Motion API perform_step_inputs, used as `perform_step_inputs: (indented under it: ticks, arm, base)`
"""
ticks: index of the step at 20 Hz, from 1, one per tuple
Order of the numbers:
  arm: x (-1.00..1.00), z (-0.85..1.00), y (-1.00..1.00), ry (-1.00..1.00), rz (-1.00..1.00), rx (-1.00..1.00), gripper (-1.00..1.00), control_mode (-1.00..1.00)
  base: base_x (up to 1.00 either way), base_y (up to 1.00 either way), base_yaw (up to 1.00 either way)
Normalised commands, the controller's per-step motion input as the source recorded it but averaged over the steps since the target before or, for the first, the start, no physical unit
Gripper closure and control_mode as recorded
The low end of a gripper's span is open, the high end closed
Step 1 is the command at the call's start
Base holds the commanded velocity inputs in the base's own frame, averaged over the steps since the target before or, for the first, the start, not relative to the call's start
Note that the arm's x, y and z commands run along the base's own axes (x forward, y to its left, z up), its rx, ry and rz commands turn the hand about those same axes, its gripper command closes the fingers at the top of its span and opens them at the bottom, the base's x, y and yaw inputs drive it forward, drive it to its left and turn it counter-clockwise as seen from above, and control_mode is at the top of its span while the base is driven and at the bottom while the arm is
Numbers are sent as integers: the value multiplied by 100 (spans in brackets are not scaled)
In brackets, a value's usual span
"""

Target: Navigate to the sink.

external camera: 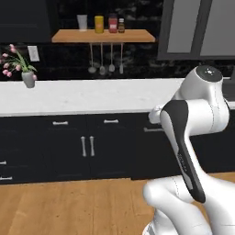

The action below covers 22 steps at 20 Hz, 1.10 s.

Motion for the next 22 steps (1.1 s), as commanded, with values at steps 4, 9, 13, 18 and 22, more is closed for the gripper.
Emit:
perform_step_inputs:
  ticks: [4,9,13,18,22]
  arm:
    - [0,0,0,0,0,0,-100,100]
    - [0,0,0,0,0,0,-100,100]
    - [0,0,0,0,0,0,-100,100]
    - [0,0,0,0,0,0,-100,100]
    - [0,0,0,0,0,0,-100,100]
  base:
    - [4,-44,-56]
    - [48,-67,-27]
    - [78,-96,-2]
    - [72,-100,6]
    - [51,-100,17]
